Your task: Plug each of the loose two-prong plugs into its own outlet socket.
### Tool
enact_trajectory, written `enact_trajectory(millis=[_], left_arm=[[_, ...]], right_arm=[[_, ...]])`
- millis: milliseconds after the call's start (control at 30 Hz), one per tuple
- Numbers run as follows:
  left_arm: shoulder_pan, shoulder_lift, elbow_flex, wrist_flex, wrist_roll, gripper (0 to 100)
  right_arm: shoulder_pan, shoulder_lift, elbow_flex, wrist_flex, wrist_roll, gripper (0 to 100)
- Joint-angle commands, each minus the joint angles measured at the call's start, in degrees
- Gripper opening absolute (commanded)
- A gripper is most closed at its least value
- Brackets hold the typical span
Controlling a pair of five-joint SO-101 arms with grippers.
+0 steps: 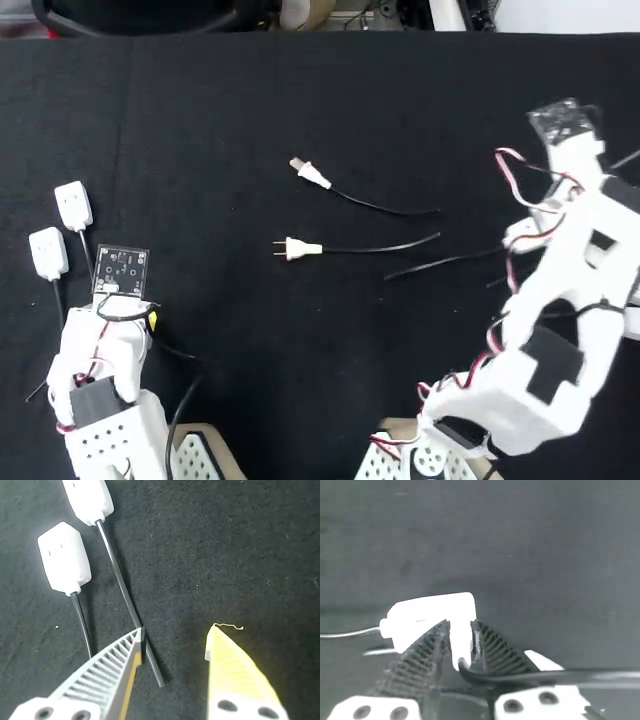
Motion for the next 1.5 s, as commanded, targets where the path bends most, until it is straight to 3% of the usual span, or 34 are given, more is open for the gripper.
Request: enact_trajectory(millis=[0,300,600,767,967,1100,1300,1467], left_arm=[[0.0,-0.3,1.0,0.1,-0.4,21],[0.0,-0.3,1.0,0.1,-0.4,21],[0.0,-0.3,1.0,0.1,-0.4,21],[0.0,-0.3,1.0,0.1,-0.4,21],[0.0,-0.3,1.0,0.2,-0.4,21],[-0.1,-0.3,1.0,0.2,-0.4,21],[-0.4,-0.3,1.0,0.2,-0.4,21],[-0.4,-0.3,1.0,0.2,-0.4,21]], right_arm=[[5.4,6.6,-9.4,-4.1,3.2,1.1],[12.7,20.6,-26.9,-0.4,4.7,2.9],[10.2,22.0,-36.1,18.4,6.9,18.1],[6.2,22.0,-44.0,29.5,4.1,32.8],[-3.7,22.0,-56.1,45.0,-4.0,37.7],[-11.3,19.6,-55.0,44.8,-16.4,31.8],[-26.9,14.5,-45.0,44.3,-29.1,7.4],[-42.6,14.4,-37.1,37.2,-36.0,9.8]])
